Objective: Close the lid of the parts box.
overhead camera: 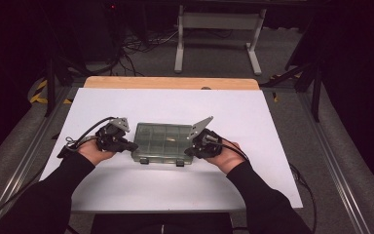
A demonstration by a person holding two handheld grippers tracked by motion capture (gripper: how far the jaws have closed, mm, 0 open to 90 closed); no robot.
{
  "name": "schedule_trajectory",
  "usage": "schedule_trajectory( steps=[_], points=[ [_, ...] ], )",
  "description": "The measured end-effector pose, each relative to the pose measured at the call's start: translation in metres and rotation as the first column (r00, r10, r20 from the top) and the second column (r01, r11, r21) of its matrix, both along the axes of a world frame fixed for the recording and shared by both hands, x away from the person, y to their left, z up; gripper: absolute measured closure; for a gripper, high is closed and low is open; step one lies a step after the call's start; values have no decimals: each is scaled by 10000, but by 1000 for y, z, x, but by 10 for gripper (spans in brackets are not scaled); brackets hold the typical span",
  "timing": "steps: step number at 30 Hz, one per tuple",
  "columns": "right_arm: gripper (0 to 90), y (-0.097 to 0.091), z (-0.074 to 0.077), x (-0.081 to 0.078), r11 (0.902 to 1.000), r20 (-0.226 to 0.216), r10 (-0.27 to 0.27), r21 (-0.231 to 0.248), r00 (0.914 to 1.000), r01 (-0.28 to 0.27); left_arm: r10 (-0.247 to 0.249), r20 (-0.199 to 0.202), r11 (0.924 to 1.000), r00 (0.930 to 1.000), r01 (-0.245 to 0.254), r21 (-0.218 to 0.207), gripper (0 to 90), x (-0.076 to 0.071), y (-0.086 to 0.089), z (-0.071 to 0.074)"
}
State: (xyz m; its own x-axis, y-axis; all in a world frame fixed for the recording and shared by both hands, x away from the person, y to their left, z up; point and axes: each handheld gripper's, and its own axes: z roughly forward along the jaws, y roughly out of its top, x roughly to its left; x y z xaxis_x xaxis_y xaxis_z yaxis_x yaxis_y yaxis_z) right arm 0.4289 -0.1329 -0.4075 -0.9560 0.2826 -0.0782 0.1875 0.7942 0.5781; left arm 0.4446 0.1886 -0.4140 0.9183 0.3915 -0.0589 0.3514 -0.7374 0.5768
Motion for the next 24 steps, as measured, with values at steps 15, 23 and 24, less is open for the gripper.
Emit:
schedule_trajectory(
  steps=[15,23,24],
  points=[
    [452,-4,17,-4,9926,413,-361,1174,9985,311,665,668,9904,9955,-578,-1258,346,-7,5,16],
    [131,-5,26,-7,9783,785,-763,1987,9940,594,1035,925,9790,9903,-850,-1854,97,-14,11,25],
    [131,-5,26,-7,9783,785,-763,1987,9940,594,1035,925,9790,9903,-850,-1854,79,-14,11,25]
  ],
)
